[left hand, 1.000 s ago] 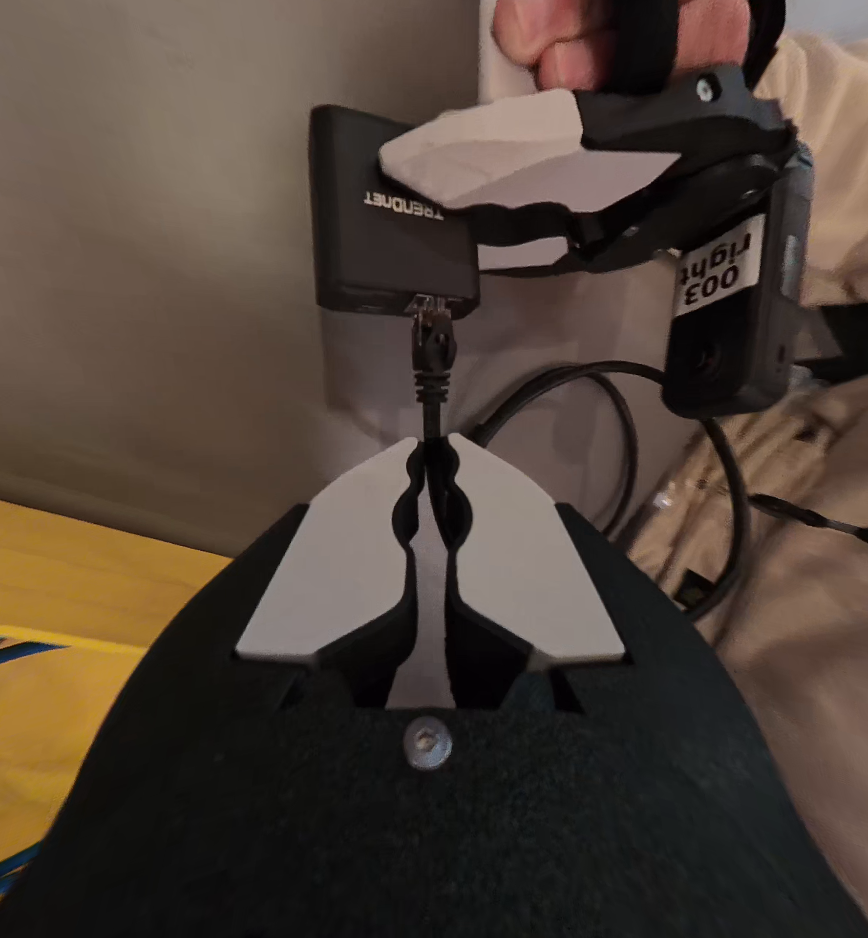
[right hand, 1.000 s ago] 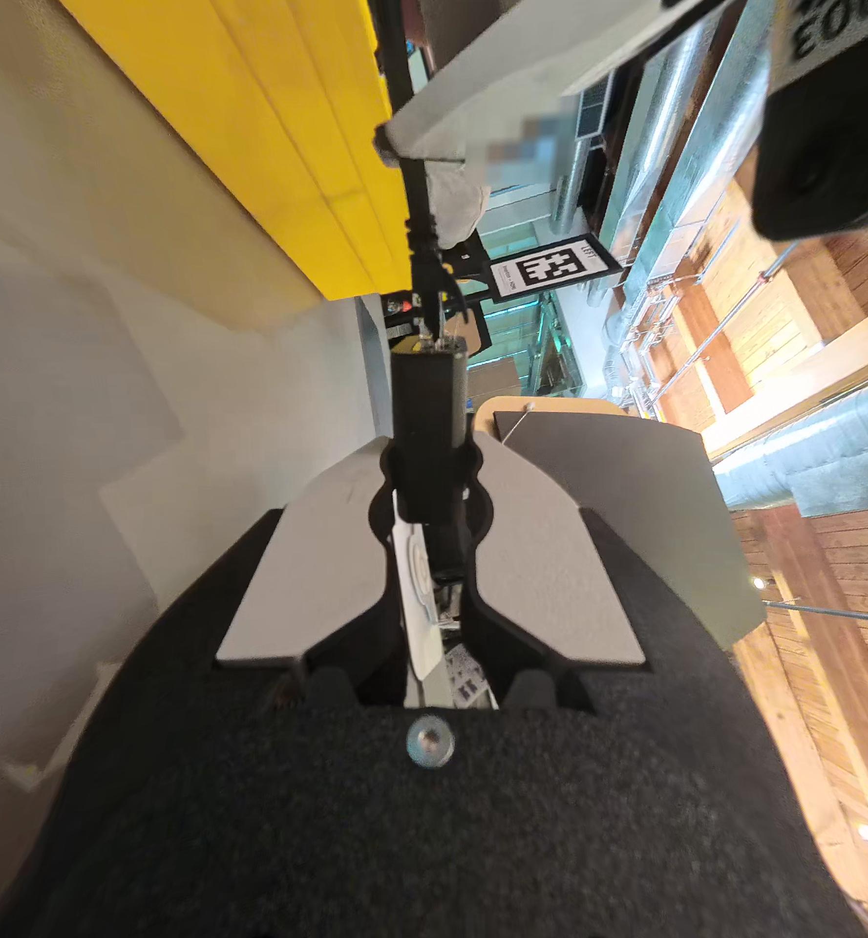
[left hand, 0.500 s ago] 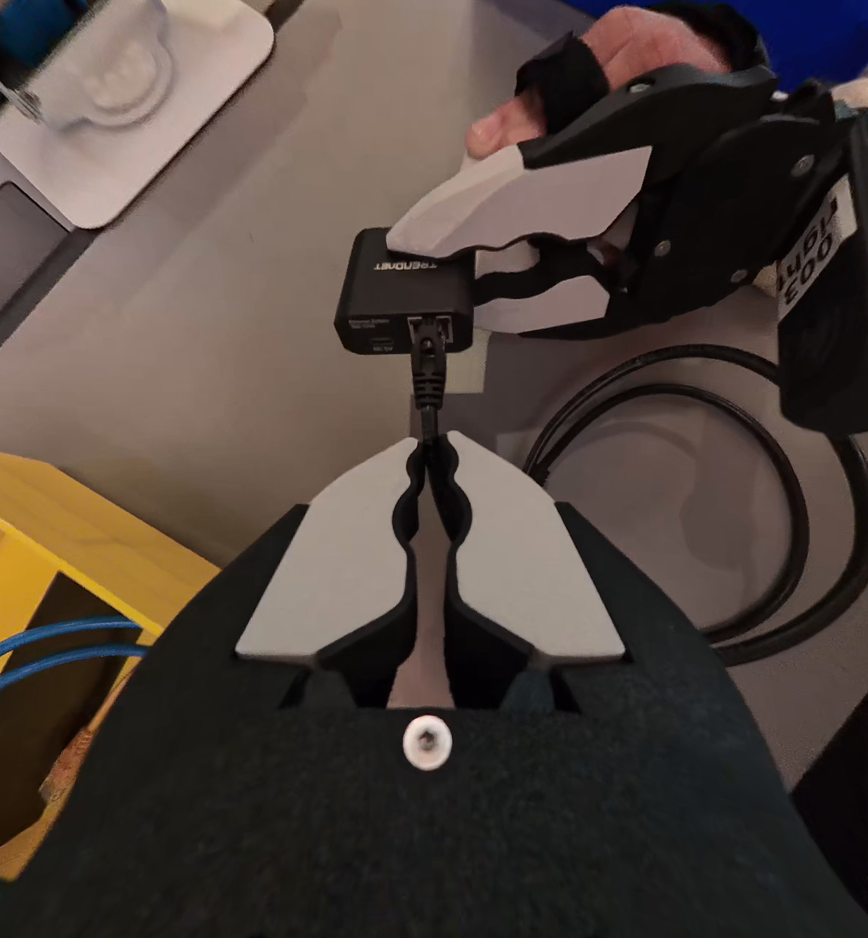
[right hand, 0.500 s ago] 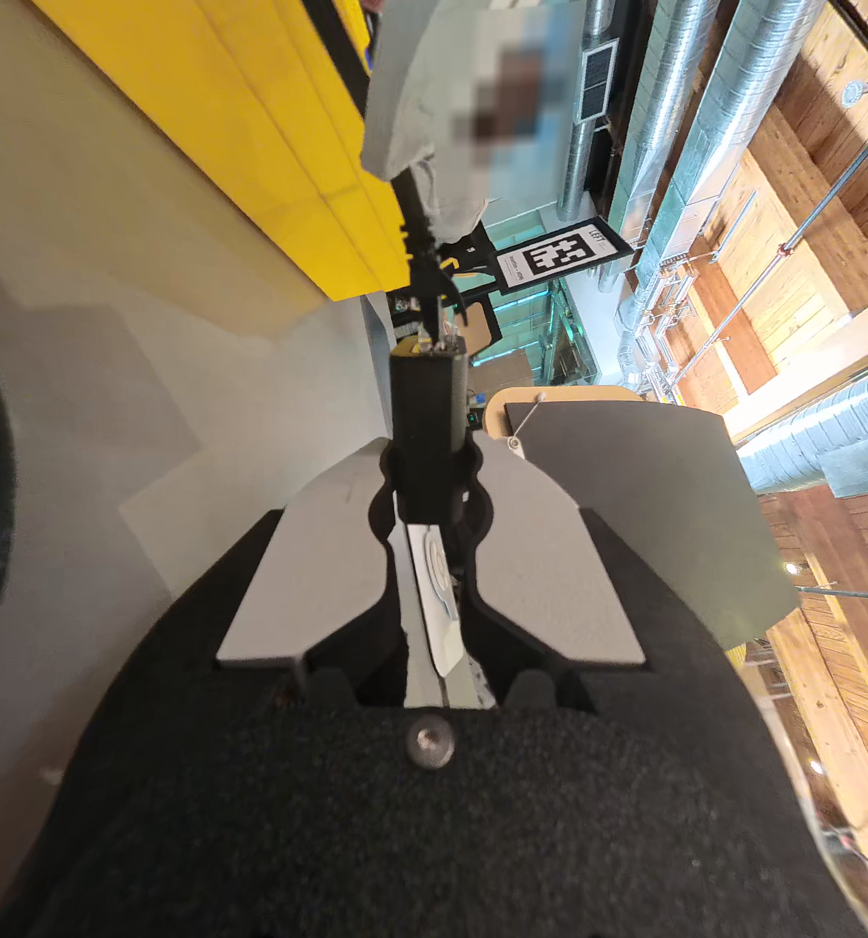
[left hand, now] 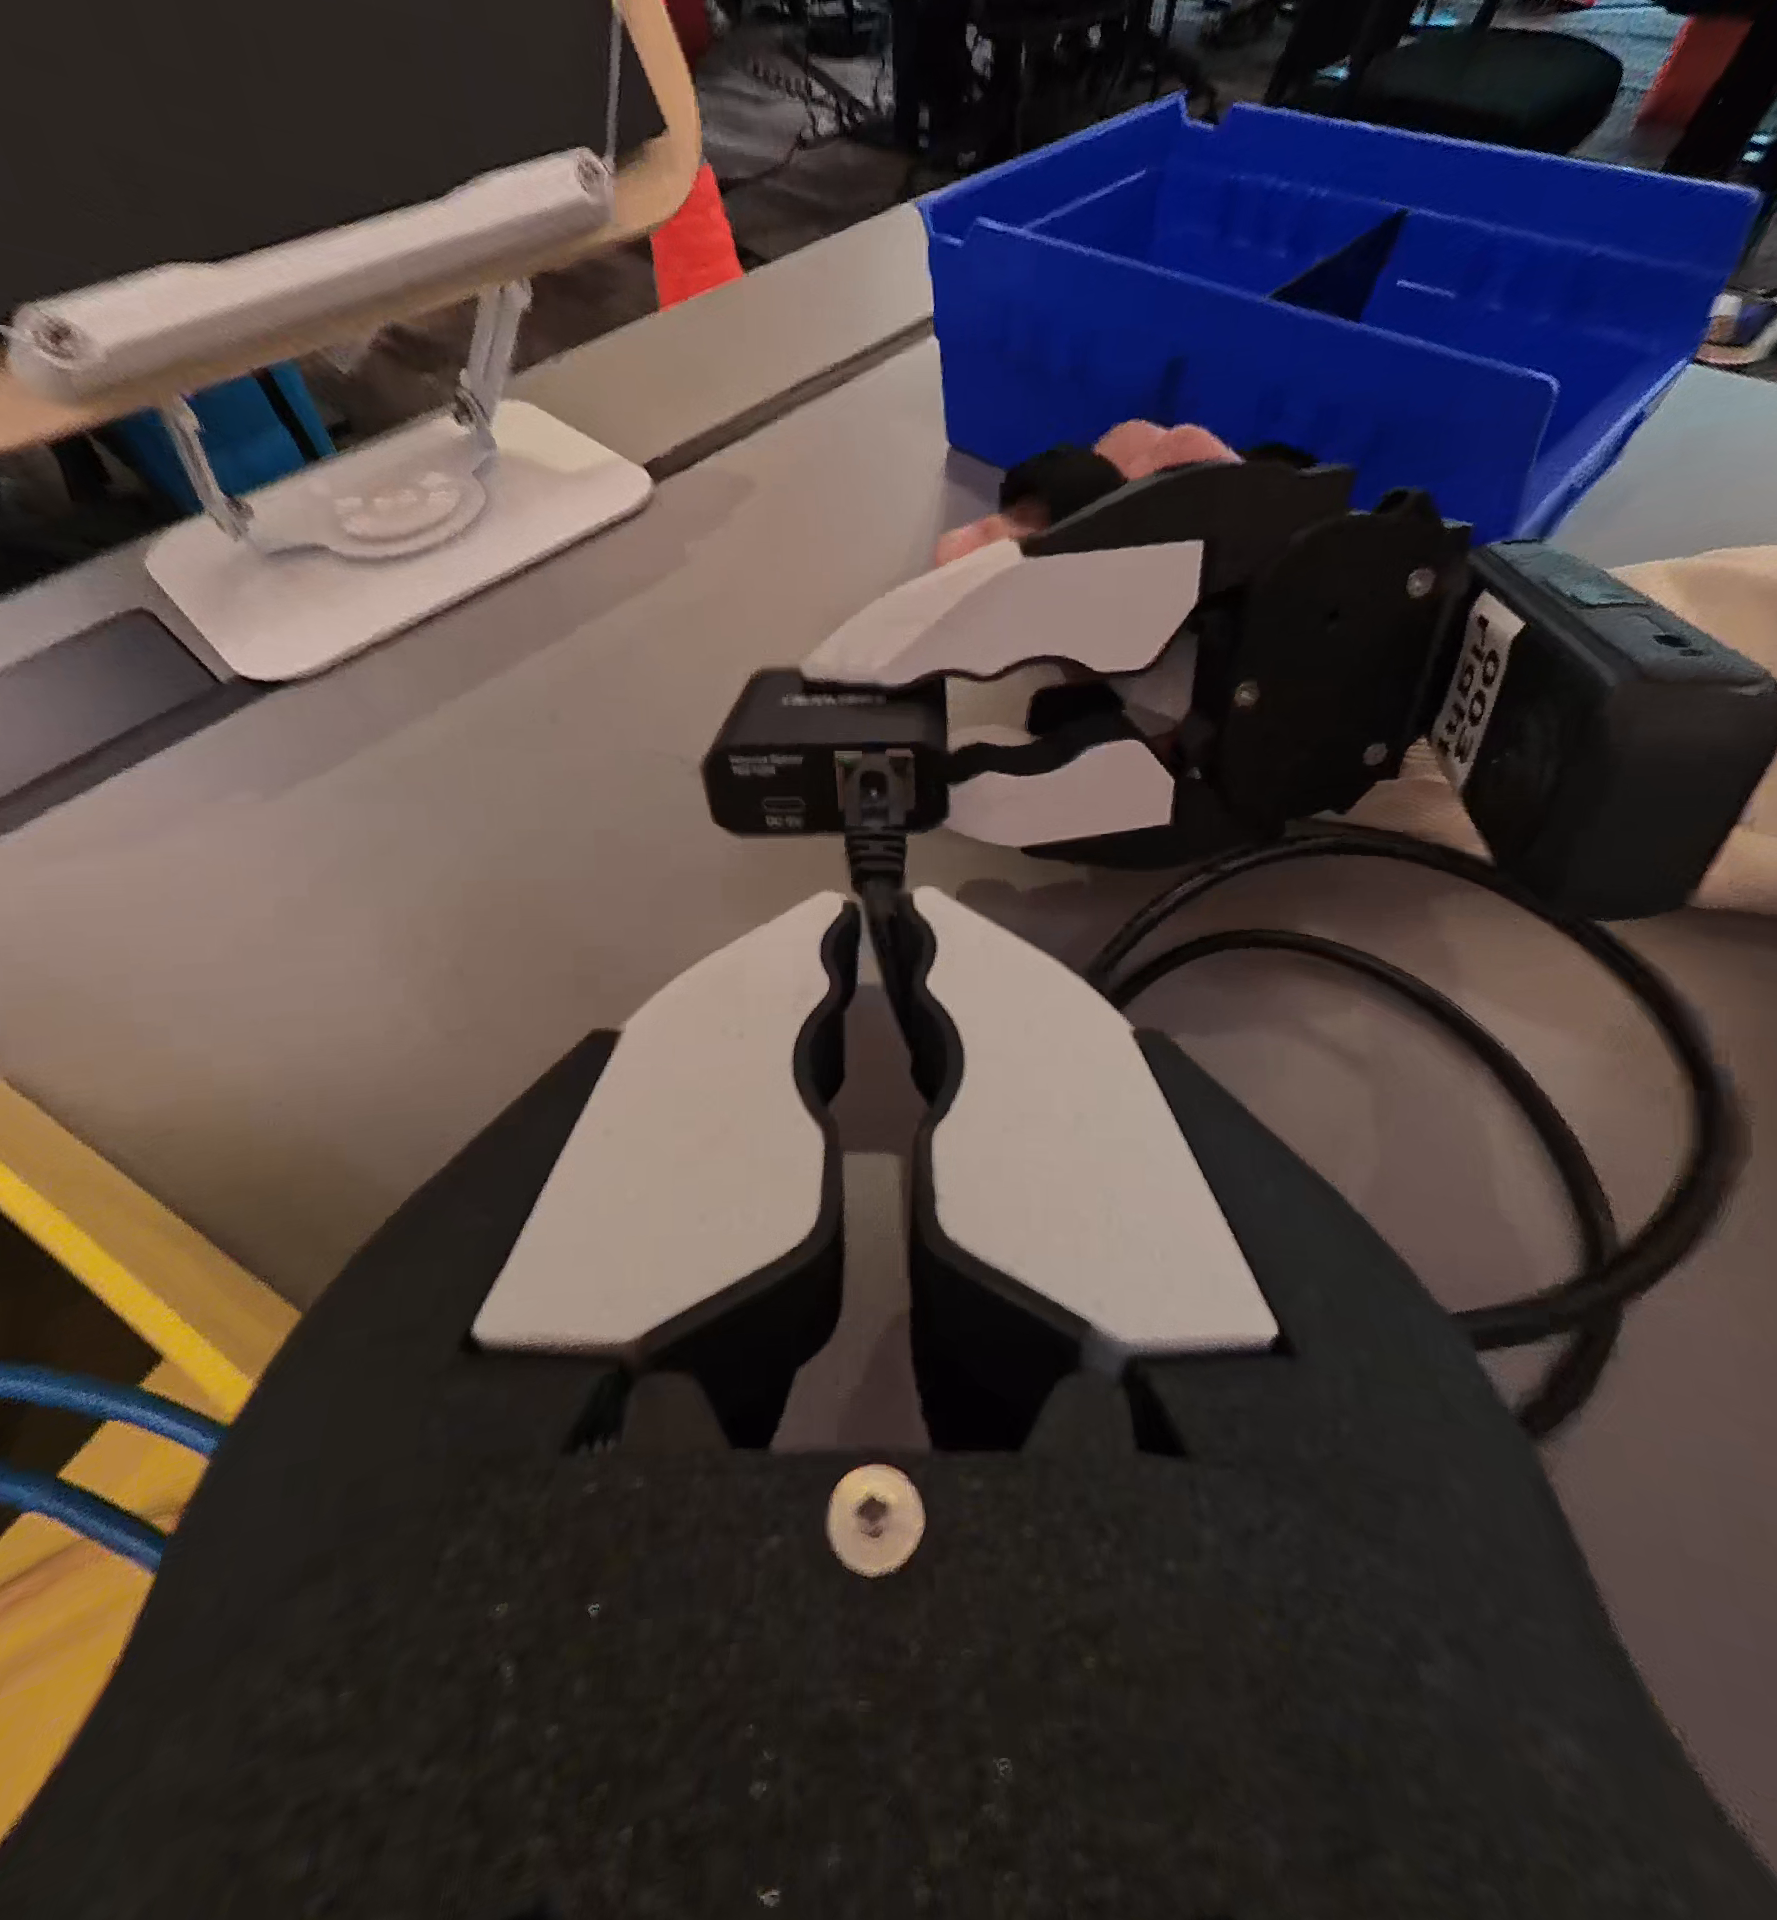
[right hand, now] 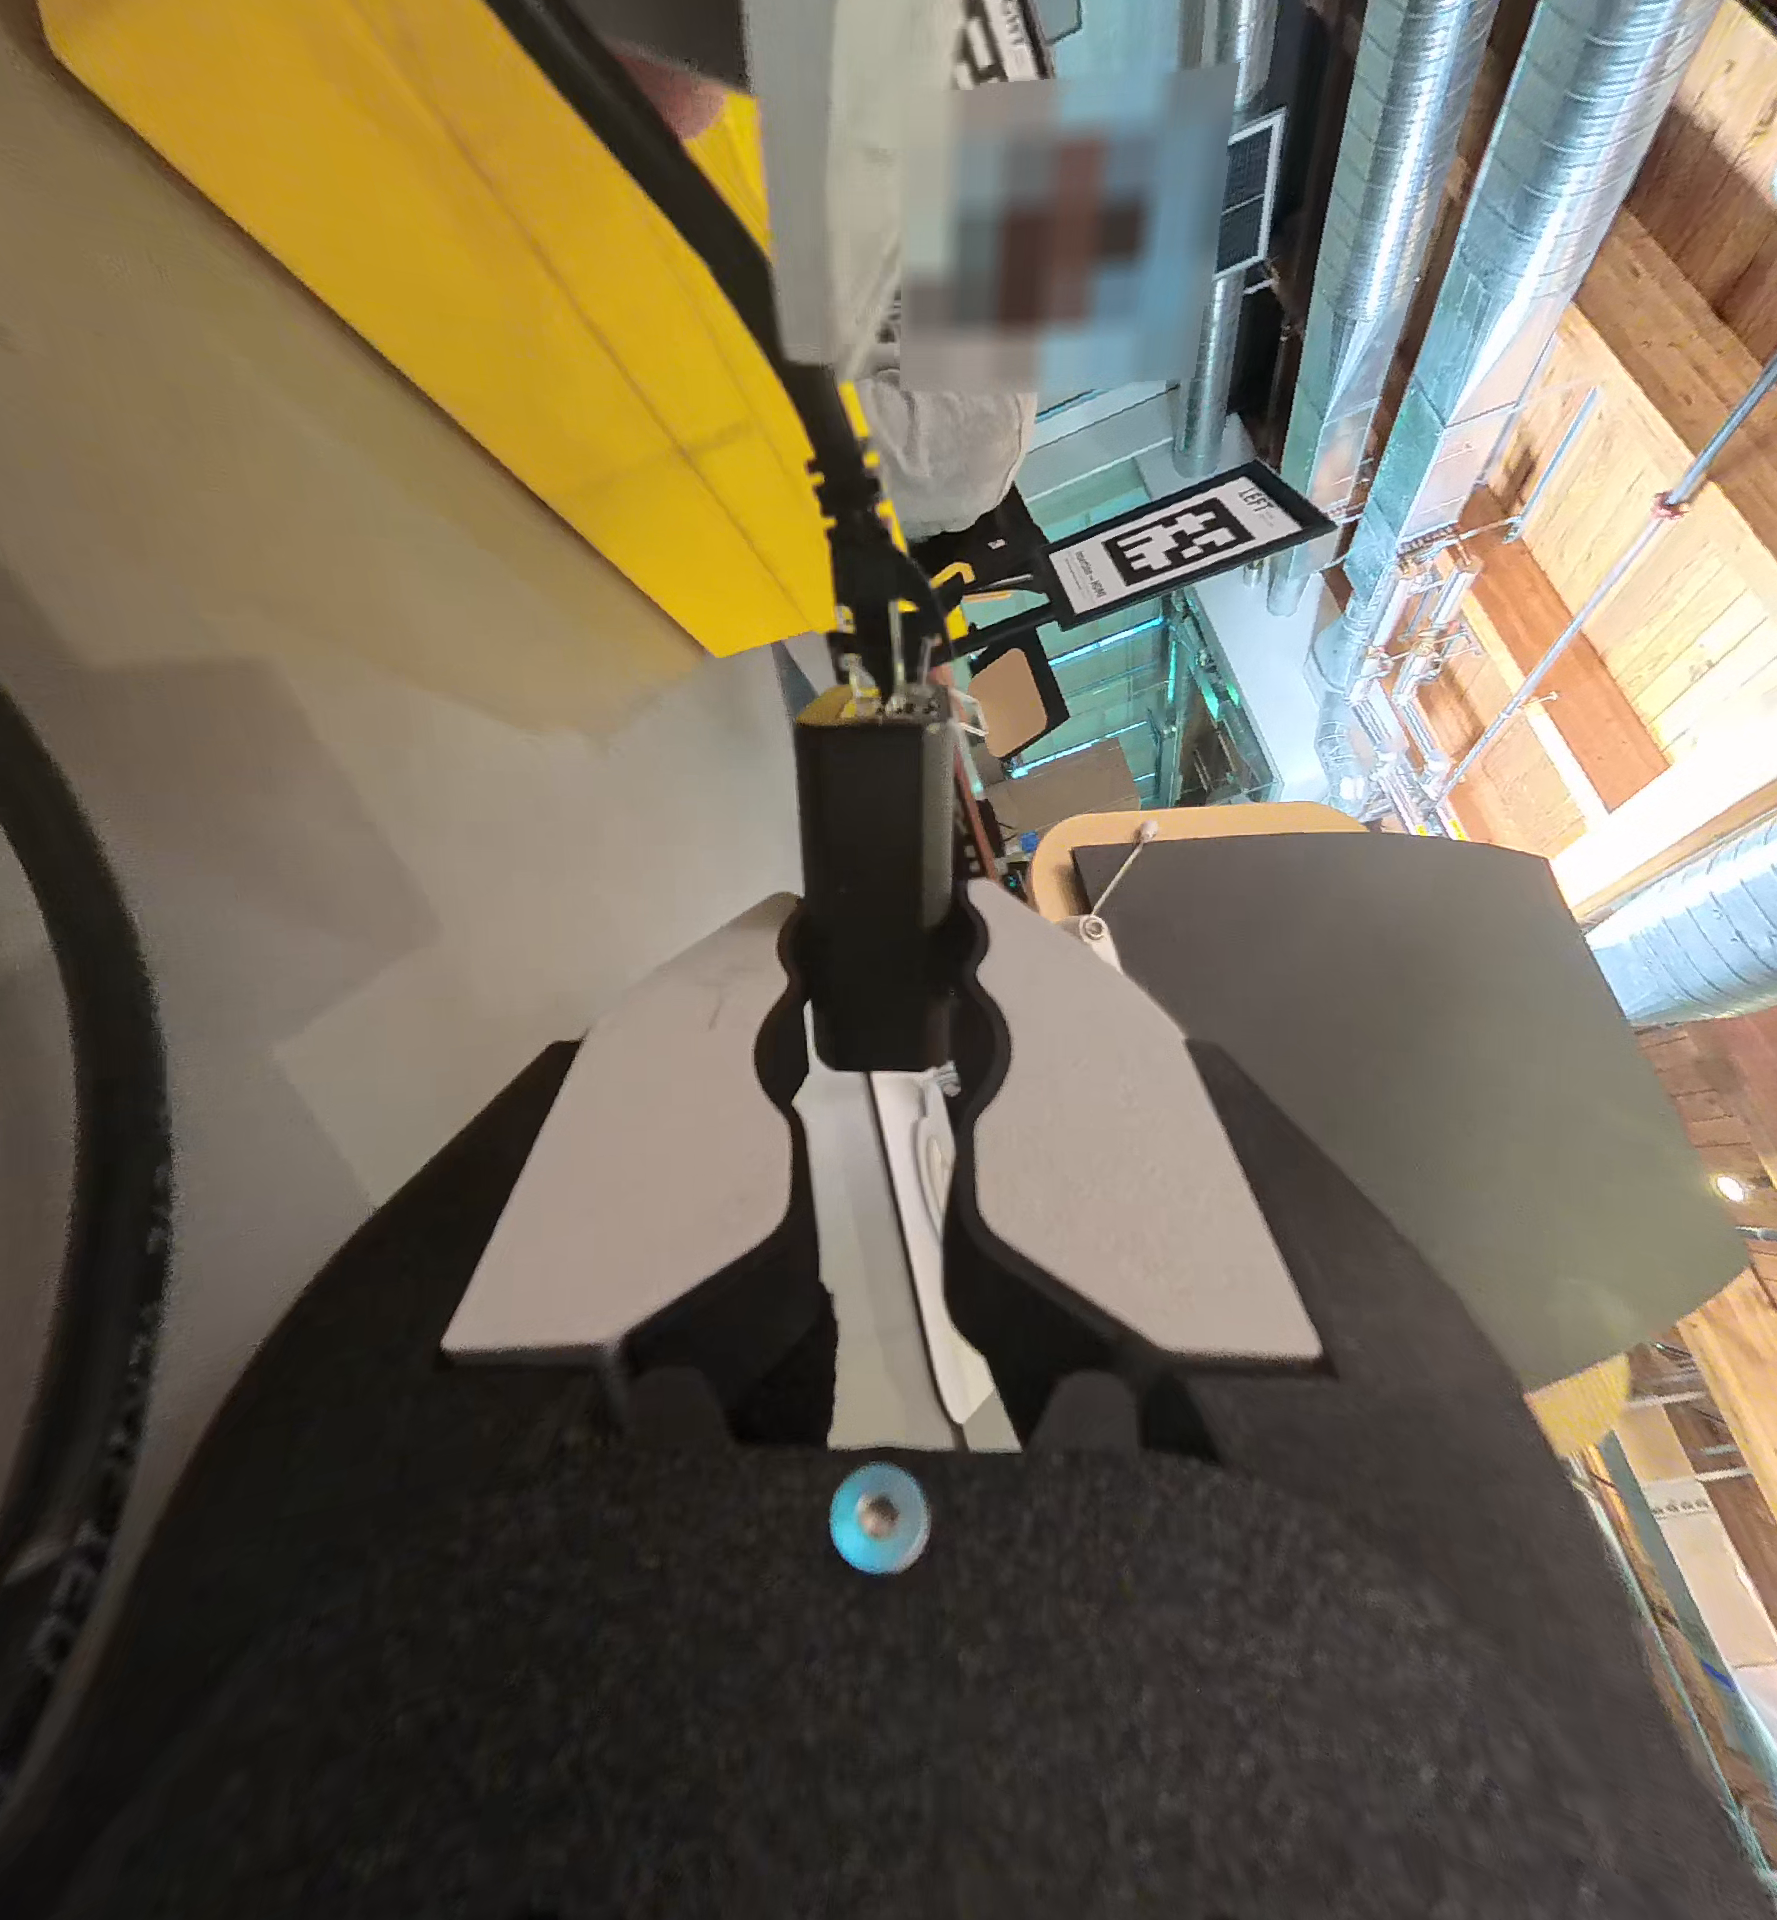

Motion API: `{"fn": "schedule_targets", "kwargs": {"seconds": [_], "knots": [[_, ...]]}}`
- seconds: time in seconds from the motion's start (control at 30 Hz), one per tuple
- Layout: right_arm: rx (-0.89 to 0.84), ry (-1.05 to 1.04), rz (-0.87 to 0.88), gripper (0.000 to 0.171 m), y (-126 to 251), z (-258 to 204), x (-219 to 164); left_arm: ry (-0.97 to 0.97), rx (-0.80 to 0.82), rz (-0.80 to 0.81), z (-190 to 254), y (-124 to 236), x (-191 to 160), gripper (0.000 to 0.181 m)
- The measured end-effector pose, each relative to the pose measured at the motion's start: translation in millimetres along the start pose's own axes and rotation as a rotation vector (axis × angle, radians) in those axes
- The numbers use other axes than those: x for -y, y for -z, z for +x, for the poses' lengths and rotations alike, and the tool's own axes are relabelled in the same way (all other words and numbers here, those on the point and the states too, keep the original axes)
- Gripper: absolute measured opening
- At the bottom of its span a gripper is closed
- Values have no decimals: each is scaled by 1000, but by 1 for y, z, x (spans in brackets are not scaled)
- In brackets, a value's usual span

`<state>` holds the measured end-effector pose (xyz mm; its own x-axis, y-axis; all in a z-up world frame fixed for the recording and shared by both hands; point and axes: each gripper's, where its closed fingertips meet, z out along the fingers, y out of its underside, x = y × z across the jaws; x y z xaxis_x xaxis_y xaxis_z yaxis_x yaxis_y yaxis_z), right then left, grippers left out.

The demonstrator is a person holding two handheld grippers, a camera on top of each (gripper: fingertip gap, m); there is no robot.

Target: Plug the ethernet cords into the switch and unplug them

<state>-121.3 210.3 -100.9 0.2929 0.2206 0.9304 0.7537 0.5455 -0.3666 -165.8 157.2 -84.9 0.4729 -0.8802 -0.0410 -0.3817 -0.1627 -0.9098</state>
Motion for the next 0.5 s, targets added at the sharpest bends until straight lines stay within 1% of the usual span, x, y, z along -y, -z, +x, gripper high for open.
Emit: {"fn": "schedule_targets", "kwargs": {"seconds": [0.03,0.07,0.1,0.23,0.27,0.37,0.4,0.47,0.5], "knots": [[20,2,5,24,-1,-4,1,-23,57,31,-6,1,3,2],[28,-1,27,24,0,-5,5,-55,112,57,-12,2,5,3],[27,-12,31,24,-1,-5,7,-78,125,61,-13,2,4,0],[34,-23,27,24,-2,-5,6,7,56,47,-7,4,3,1],[33,-24,23,24,-2,-5,5,33,53,53,-9,7,4,7],[31,-31,30,24,-1,-4,6,111,32,103,-14,15,12,12],[30,-43,38,24,-1,-3,7,125,42,100,-18,16,10,12],[9,-76,64,24,3,3,10,122,75,34,-24,14,-4,13],[2,-105,88,24,5,7,12,104,64,11,-20,11,-9,13]]}}
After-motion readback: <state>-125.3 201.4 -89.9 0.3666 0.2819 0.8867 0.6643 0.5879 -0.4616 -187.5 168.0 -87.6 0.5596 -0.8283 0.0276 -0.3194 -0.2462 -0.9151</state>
